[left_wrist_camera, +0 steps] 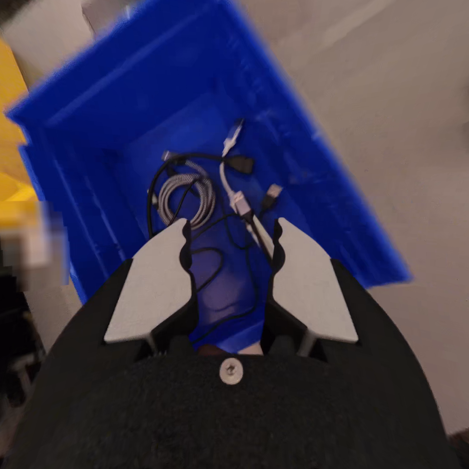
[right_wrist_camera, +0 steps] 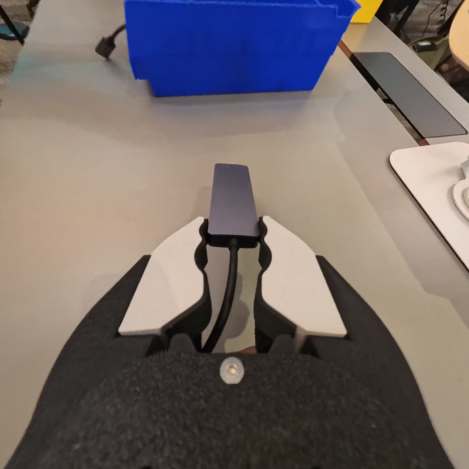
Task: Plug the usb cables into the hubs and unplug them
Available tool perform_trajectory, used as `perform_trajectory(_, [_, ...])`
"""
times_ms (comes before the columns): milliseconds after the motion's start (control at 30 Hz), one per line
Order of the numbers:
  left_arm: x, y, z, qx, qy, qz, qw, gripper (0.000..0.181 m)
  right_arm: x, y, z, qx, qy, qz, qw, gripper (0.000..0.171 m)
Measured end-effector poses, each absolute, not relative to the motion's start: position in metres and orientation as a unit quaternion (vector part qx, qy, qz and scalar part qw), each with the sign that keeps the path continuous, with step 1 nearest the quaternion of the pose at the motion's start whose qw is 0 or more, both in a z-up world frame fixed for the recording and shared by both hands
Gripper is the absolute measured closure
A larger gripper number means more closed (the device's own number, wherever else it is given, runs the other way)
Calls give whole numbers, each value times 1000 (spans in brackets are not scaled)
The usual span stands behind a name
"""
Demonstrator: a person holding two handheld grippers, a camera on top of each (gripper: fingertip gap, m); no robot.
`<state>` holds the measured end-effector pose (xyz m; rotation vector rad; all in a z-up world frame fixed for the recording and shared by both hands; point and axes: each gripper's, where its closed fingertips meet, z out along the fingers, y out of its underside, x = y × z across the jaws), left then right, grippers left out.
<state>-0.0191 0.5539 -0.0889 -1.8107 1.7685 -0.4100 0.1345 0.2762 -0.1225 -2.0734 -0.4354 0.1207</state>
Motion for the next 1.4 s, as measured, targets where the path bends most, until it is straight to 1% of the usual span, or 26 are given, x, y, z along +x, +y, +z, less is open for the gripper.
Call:
perform_trajectory(67, [-11,509,-54,-622,685,-216,313,121,128,276,-117,-845,-189,57,498,134])
perform_trajectory(133, [1,449,-35,-553,722,-265,318,126,118,276,-109,-834,-200,69,510,134])
perform_trajectory(233, [17,389,-40,-473,780,-243,330,122,105,278,-97,-819,-210,85,527,134])
perform_trajectory(333, [30,331,-66,-402,833,-254,283,121,82,278,-88,-802,-236,128,534,134])
perform_trajectory(400, [32,315,-90,-369,866,-209,266,116,67,276,-86,-798,-257,140,528,134])
perform_trajectory(467, [34,307,-106,-358,880,-188,247,121,55,275,-85,-794,-275,141,523,134])
perform_trajectory(500, [34,303,-110,-358,883,-192,235,127,50,274,-85,-793,-283,143,520,134])
perform_trajectory(600, [26,293,-117,-355,890,-212,193,143,41,273,-85,-790,-300,142,515,134])
perform_trajectory(667, [21,291,-121,-352,893,-214,182,143,36,271,-86,-790,-309,146,509,134])
perform_trajectory(800, [15,294,-116,-357,882,-234,201,144,31,275,-86,-789,-311,141,510,134])
perform_trajectory(867, [10,302,-107,-371,864,-252,228,144,32,278,-80,-785,-308,126,523,131])
perform_trajectory(900, [6,310,-102,-383,853,-256,247,144,37,279,-75,-784,-303,107,531,123])
perform_trajectory(933, [-1,321,-95,-396,839,-265,263,144,45,279,-69,-781,-293,93,543,120])
perform_trajectory(1067, [-36,393,-55,-474,758,-295,336,144,84,275,-45,-769,-220,82,595,122])
perform_trajectory(1133, [-52,449,-39,-531,707,-278,376,144,101,273,-46,-773,-194,78,599,124])
perform_trajectory(1200, [-63,501,-33,-587,656,-264,393,144,113,275,-53,-783,-178,63,593,126])
perform_trajectory(1300, [-64,565,-63,-695,580,-206,372,144,124,279,-73,-808,-165,41,564,125])
perform_trajectory(1400, [-60,597,-106,-766,529,-120,344,144,127,280,-88,-824,-171,22,540,125])
